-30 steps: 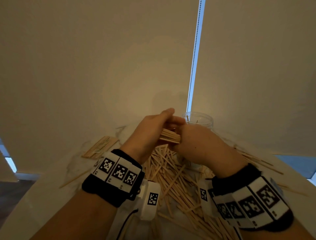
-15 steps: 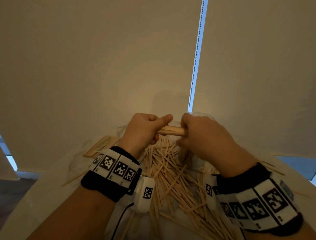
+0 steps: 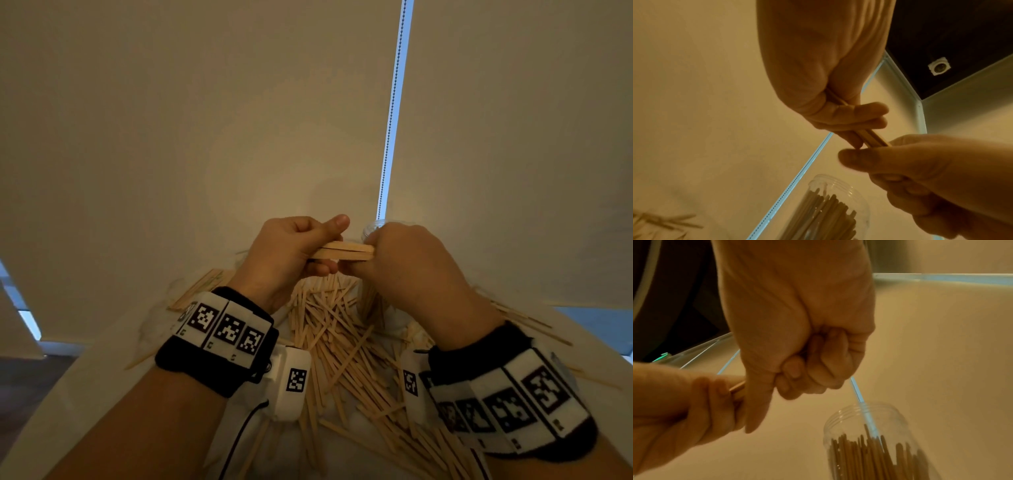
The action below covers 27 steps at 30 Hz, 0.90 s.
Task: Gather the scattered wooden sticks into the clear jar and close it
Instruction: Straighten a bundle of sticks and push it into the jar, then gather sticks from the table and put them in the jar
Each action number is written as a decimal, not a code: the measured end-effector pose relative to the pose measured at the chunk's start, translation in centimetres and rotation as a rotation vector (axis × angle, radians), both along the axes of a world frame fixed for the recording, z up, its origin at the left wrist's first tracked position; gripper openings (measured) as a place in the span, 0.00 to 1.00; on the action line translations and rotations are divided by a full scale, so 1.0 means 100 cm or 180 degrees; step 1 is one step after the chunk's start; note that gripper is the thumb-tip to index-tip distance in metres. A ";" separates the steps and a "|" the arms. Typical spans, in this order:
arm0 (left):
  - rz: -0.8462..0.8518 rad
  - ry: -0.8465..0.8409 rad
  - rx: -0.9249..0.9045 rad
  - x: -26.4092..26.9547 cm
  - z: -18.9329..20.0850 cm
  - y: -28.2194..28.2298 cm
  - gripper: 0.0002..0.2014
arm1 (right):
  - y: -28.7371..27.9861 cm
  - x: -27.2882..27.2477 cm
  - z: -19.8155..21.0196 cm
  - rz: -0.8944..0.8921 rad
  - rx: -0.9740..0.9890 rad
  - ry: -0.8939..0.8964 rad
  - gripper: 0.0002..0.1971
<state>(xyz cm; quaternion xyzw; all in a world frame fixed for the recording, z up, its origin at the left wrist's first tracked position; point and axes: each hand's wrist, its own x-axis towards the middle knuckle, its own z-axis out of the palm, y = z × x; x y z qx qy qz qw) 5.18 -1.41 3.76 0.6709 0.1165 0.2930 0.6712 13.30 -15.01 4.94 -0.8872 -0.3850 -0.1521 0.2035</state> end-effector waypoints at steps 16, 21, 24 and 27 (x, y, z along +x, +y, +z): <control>-0.0016 0.0033 -0.0710 0.017 -0.010 -0.024 0.23 | -0.064 0.040 0.041 -0.0075 0.1380 0.0799 0.16; -0.0163 0.0725 -0.0117 0.044 -0.016 -0.020 0.44 | -0.060 0.061 0.035 -0.0805 0.1304 0.0214 0.14; -0.0372 0.0975 0.0545 0.066 -0.013 -0.016 0.60 | -0.032 0.070 0.031 -0.0828 0.0491 -0.0252 0.07; -0.0555 0.1233 0.1095 0.096 -0.018 -0.011 0.72 | 0.001 0.079 0.027 -0.0614 -0.0417 -0.0463 0.08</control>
